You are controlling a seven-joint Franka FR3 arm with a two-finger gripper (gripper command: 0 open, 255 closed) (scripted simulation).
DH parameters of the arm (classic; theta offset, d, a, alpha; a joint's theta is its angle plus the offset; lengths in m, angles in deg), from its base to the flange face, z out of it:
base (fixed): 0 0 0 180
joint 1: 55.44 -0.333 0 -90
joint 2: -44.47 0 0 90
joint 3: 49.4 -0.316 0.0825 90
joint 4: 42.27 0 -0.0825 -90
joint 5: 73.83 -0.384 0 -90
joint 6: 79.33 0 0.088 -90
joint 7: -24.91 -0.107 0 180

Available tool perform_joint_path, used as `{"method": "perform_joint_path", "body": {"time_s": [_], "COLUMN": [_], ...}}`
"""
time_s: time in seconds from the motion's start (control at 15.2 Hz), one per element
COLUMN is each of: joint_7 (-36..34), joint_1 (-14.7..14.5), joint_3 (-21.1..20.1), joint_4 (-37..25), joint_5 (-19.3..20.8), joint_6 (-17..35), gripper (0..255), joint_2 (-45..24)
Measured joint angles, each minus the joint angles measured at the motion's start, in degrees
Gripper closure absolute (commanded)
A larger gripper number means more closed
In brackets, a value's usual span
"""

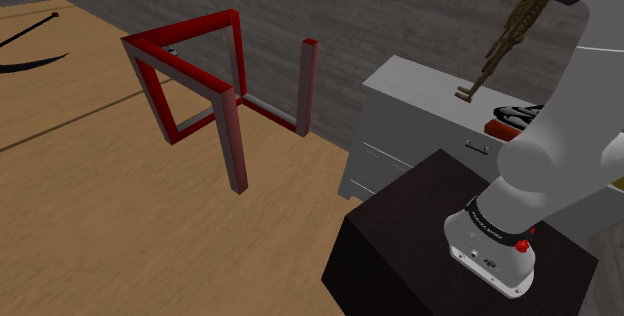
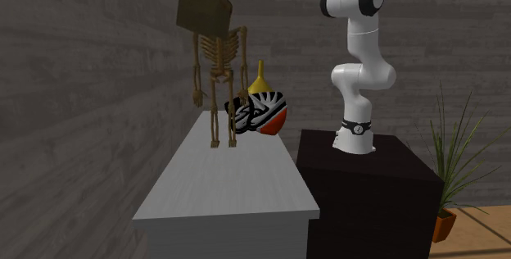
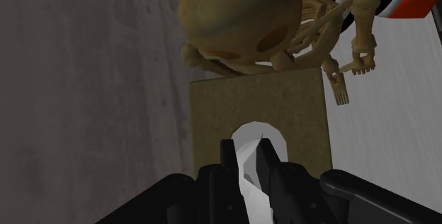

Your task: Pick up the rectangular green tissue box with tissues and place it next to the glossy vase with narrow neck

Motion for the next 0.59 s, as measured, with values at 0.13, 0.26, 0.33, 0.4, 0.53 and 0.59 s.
{"method": "perform_joint_path", "body": {"time_s": [0.13,0.26,0.33,0.4,0.53,0.59], "joint_7": [-0.09,1.75,2.08,2.89,4.3,4.96], "joint_1": [0.45,1.95,2.45,3.07,3.98,4.54], "joint_3": [0.41,1.24,1.59,2.04,2.8,3.24], "joint_4": [7.82,9.77,12.77,14.85,17.95,19.3], "joint_5": [0.9,0.74,1.01,1.19,1.61,1.62], "joint_6": [3.47,5.06,6.62,7.72,9.1,10.1], "gripper": [255,255,255,255,255,255], "joint_2": [4.99,6.6,8.48,10.1,12.88,13.72]}}
